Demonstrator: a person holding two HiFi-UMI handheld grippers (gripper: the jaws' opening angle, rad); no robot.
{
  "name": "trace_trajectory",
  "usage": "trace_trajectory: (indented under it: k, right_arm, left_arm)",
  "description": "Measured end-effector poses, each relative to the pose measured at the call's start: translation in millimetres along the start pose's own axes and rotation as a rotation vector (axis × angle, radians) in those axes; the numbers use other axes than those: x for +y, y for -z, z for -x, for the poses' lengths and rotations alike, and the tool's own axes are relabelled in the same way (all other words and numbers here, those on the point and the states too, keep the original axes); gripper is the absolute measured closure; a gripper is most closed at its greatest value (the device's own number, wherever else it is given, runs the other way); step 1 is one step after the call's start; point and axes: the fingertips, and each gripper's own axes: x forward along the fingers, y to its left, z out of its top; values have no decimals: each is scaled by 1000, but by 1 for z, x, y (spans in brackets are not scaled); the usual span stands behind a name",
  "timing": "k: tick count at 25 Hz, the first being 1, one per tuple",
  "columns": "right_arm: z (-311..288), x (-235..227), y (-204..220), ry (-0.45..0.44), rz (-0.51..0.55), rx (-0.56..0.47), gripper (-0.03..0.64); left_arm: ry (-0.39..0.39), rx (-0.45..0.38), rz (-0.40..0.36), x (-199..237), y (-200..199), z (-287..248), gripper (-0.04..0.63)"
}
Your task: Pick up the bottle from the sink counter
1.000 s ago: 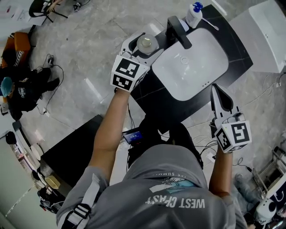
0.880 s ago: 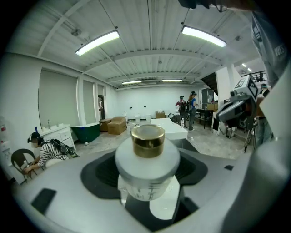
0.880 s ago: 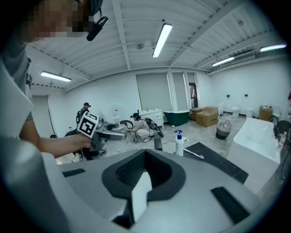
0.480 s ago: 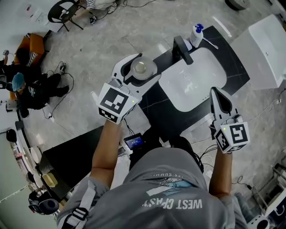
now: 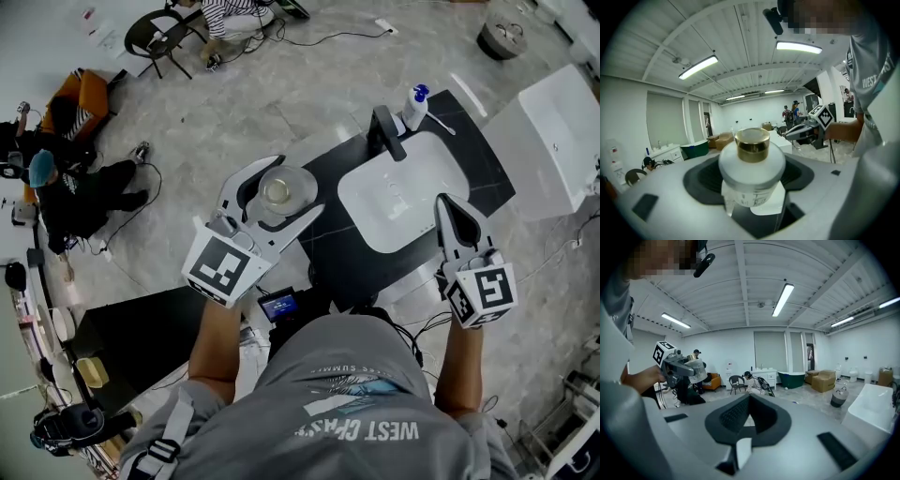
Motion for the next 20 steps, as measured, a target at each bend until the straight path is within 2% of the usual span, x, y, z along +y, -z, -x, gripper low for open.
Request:
trace_trajectory:
  k: [5,9,20]
  right_arm:
    - [3,9,-10,-17,87,7,617]
    - [6,16,-18,-29,97,3,617]
    - [7,21,-22,-42,112,-12,617]
  left_arm:
    - [-17,-9,-8,-12,-8,20,262]
    - [-41,-15,13,-14,-10,34,262]
    - [-58,-11,11,-14,-7,42,262]
